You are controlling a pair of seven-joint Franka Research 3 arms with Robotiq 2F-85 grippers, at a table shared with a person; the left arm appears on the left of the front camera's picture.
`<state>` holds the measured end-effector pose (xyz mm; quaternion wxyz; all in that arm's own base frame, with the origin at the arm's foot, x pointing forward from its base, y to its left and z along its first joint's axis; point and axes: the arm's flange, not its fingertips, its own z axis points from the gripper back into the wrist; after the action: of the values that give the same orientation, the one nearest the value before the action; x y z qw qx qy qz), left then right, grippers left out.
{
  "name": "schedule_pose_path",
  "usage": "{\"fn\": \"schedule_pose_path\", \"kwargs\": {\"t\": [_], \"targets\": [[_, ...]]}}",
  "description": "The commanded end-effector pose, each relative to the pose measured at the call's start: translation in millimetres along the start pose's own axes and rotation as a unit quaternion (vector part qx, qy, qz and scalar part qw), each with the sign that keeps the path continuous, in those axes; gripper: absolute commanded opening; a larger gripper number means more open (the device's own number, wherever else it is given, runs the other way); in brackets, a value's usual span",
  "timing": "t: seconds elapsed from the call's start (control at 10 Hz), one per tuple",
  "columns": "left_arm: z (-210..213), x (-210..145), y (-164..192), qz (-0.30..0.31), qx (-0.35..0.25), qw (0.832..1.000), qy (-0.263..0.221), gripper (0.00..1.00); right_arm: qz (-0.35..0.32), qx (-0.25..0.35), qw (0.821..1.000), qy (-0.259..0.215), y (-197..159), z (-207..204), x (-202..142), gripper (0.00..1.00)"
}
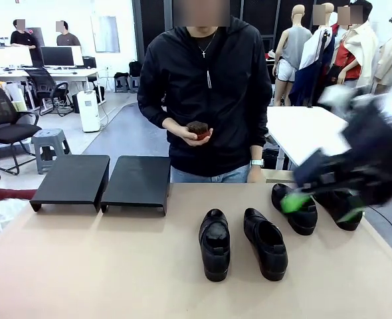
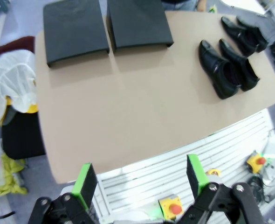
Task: Organize the shoes by placing them on the stand.
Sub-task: Pick up one Shoe and place it in the middle of the table.
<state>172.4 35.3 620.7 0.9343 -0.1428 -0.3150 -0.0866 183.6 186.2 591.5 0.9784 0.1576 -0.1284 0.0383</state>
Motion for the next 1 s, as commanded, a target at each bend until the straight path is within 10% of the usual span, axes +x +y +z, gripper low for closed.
{"fn": "schedule_pose_path", "kwargs": {"t": [0.0,0.3,0.7,0.9], "targets": [[1.1,-2.5,0.6,-0.002,-0.007,1.0,-0.002,1.0,-0.003,-0.035,0.999,0.019,61.0,-67.7,44.0,1.0],[1.1,-2.5,0.6,-0.002,-0.007,1.0,-0.002,1.0,-0.088,-0.132,0.984,-0.083,58.2,-157.1,75.1,1.0],[1.1,-2.5,0.6,-0.002,-0.007,1.0,-0.002,1.0,-0.058,-0.109,0.99,-0.064,57.0,-162.8,66.4,1.0],[1.1,-2.5,0.6,-0.002,-0.007,1.0,-0.002,1.0,-0.132,-0.195,0.971,-0.049,18.4,-165.9,103.9,1.0]]}}
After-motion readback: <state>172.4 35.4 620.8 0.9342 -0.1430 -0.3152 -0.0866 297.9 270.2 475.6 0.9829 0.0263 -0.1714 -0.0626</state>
